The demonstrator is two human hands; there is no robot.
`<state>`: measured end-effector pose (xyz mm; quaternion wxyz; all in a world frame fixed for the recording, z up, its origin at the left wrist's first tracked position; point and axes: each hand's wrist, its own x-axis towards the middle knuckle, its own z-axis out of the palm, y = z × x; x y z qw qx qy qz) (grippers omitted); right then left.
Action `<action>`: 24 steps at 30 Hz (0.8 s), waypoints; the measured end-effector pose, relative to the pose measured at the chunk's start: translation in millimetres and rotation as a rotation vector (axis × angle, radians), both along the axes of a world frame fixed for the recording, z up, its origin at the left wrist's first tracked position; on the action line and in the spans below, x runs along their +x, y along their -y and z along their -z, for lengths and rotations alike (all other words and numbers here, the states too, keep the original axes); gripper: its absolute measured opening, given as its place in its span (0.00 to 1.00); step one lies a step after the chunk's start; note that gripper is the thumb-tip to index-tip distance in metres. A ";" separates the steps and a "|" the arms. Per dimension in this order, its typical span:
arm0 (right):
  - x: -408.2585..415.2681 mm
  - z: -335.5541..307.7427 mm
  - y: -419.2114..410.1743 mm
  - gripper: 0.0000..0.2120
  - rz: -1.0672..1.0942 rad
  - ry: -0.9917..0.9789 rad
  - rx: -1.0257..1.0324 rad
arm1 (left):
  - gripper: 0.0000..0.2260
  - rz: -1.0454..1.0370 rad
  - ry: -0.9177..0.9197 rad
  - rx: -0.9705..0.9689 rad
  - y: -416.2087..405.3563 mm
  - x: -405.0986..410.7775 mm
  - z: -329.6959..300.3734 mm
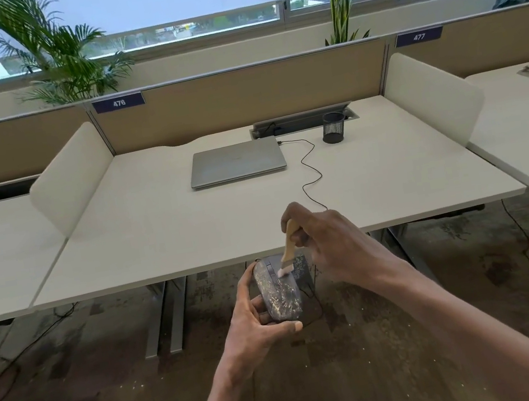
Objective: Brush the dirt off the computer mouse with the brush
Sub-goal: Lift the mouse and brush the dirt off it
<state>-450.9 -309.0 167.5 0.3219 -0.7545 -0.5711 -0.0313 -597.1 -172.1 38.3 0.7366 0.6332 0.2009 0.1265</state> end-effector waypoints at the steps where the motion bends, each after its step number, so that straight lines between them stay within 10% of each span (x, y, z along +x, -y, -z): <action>1: 2.4 -0.6 0.9 0.17 0.016 -0.040 0.025 | 0.55 0.005 0.003 -0.001 0.0 -0.7 0.7; 24: 0.2 19.9 28.8 0.15 0.105 -0.206 0.129 | 0.55 0.023 0.017 0.052 7.0 -0.5 -4.4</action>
